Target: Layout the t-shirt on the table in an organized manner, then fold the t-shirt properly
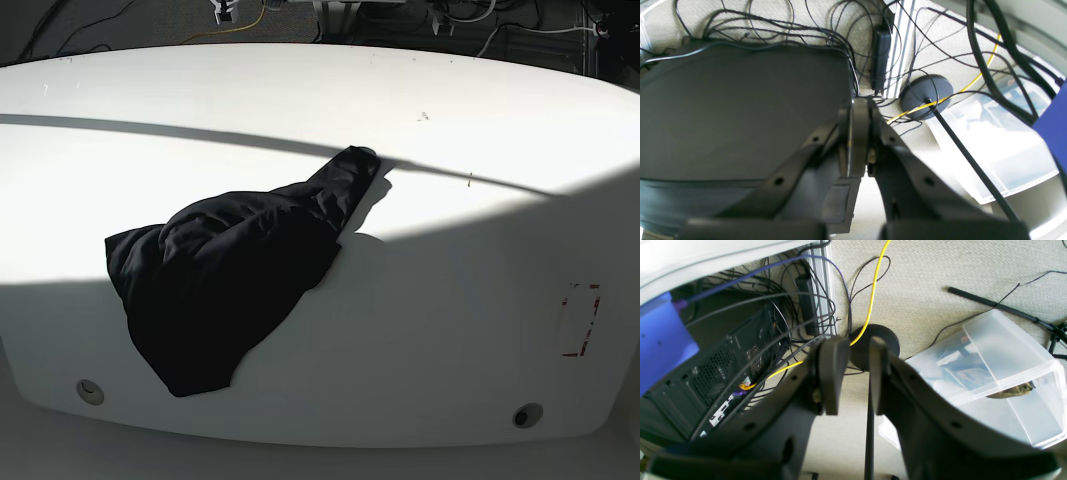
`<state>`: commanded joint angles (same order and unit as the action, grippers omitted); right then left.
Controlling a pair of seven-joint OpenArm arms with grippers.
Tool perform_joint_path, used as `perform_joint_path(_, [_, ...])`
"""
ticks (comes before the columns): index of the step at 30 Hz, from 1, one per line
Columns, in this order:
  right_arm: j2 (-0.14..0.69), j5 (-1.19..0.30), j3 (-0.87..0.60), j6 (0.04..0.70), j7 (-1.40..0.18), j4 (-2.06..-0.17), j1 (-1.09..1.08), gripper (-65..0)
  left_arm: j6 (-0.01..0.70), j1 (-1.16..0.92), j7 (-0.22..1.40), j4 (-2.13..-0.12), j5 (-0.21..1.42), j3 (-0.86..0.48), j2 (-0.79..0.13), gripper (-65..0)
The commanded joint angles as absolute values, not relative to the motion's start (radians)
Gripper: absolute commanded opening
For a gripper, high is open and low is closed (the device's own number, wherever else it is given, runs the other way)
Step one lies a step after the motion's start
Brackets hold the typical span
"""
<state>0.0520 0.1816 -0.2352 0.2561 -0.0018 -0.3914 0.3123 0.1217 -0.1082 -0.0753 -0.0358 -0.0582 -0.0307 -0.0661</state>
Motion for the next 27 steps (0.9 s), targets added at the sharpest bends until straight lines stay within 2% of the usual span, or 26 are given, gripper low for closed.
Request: perform_joint_path(27, [0.056, 0.183, -0.229, 0.255, 0.010, -0.384, 0.275, -51.0, 0.127, -0.134, -0.077, -0.074, -0.058, -0.036, -0.058, -65.0])
